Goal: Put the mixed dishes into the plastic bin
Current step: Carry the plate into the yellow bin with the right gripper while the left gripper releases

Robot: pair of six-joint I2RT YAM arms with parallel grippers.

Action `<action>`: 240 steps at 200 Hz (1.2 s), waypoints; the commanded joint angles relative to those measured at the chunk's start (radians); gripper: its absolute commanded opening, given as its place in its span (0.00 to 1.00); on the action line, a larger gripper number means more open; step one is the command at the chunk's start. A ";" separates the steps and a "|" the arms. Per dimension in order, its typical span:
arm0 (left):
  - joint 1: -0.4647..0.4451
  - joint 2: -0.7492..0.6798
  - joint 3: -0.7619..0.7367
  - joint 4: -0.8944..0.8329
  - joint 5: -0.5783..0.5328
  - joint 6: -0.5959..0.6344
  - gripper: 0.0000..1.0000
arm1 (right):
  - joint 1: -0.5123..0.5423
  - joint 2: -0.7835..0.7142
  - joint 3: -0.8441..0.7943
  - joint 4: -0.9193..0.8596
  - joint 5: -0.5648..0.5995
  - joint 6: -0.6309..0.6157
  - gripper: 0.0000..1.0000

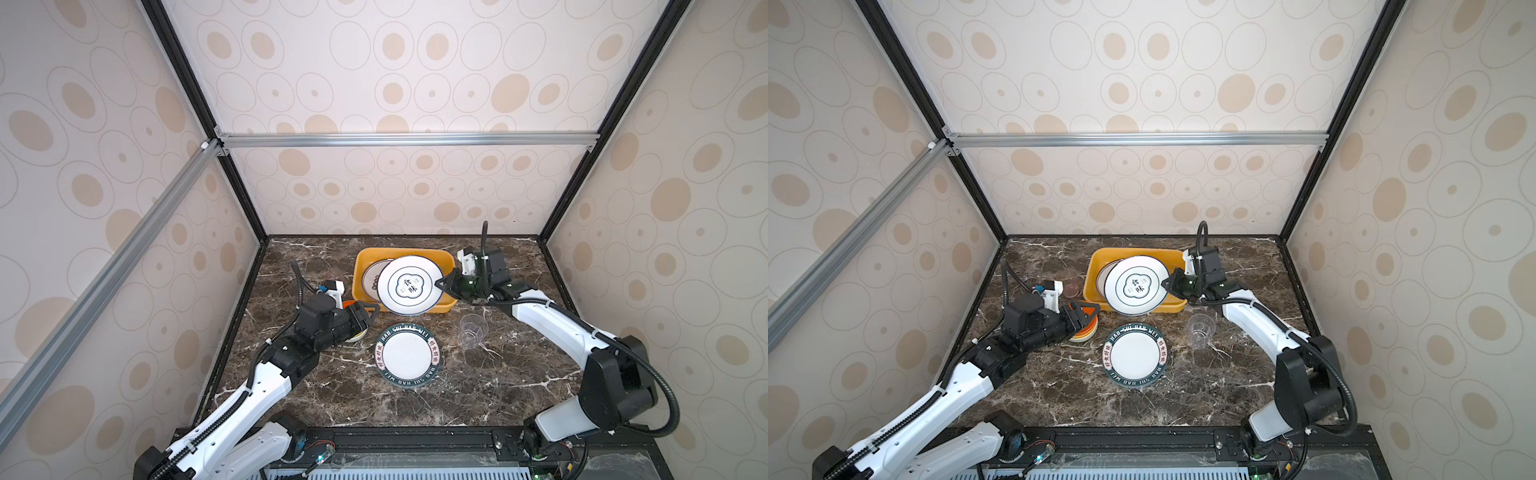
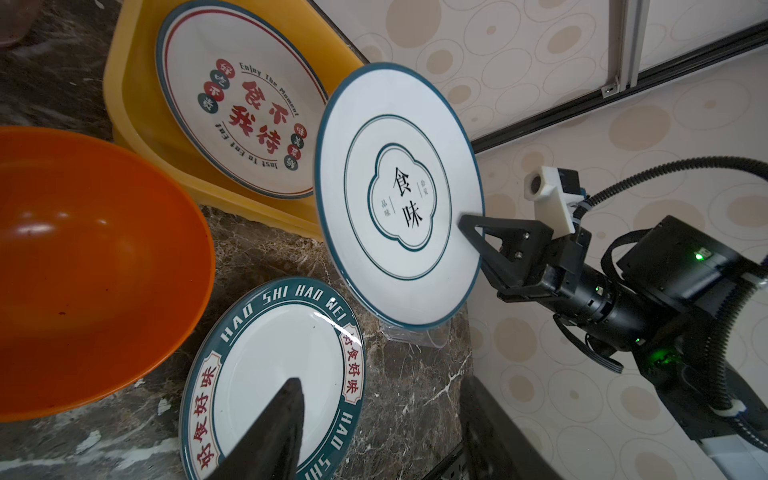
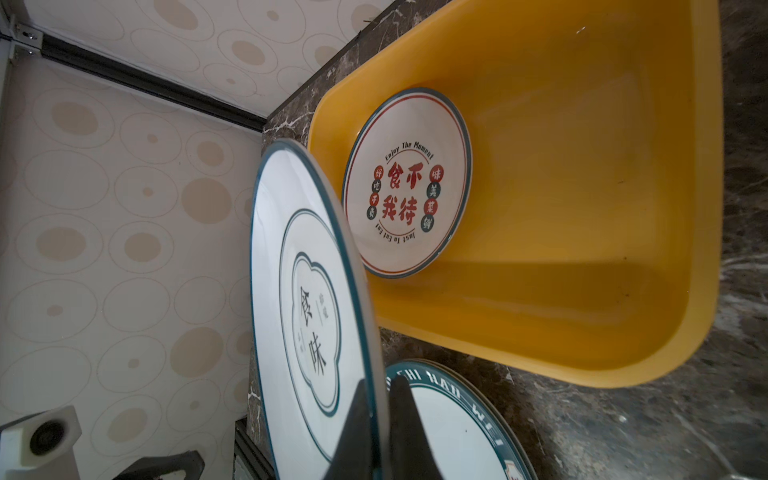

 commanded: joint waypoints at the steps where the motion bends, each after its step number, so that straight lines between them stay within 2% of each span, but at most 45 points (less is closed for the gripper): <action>1: 0.009 -0.019 0.036 -0.020 -0.022 0.021 0.60 | -0.008 0.058 0.084 0.020 -0.006 0.017 0.00; 106: 0.011 -0.026 0.005 -0.016 -0.034 -0.008 0.59 | -0.013 0.346 0.263 0.061 0.005 0.040 0.00; 240: 0.011 -0.012 -0.012 -0.009 -0.029 -0.009 0.59 | -0.014 0.524 0.381 0.066 0.032 0.061 0.00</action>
